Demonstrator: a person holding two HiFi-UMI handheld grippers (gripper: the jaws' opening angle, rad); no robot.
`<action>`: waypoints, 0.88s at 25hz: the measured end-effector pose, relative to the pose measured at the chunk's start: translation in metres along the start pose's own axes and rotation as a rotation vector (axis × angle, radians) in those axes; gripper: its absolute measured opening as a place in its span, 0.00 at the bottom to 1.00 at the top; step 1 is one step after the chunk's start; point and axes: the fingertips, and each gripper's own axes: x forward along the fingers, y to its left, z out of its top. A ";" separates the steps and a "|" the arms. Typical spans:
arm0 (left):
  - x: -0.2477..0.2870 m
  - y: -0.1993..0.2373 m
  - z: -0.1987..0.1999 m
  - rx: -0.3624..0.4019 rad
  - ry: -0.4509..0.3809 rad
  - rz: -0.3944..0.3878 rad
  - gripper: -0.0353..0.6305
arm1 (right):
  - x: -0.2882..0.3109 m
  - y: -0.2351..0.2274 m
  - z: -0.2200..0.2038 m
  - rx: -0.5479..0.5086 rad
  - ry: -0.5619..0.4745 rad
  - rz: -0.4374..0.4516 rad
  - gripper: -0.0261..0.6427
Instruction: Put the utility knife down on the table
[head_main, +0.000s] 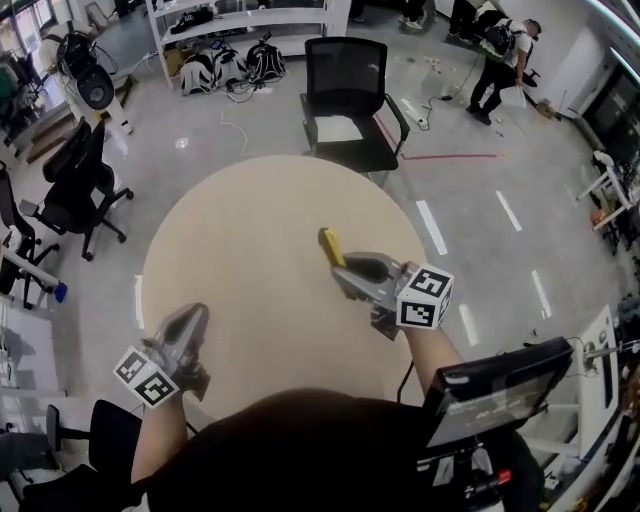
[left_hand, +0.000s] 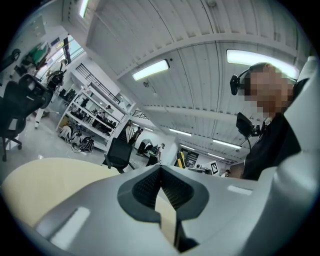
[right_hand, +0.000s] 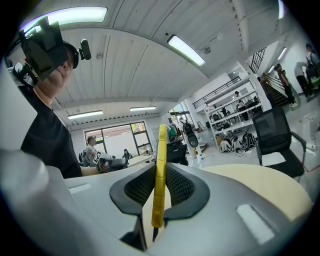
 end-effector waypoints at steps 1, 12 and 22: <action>0.003 0.006 0.001 0.005 0.004 0.006 0.05 | 0.003 -0.005 0.000 -0.002 0.003 0.002 0.15; 0.055 0.079 0.016 0.077 0.036 0.039 0.05 | 0.045 -0.081 -0.001 -0.009 0.026 -0.002 0.15; 0.106 0.155 0.007 0.077 0.053 0.042 0.05 | 0.101 -0.157 -0.013 -0.020 0.071 0.012 0.15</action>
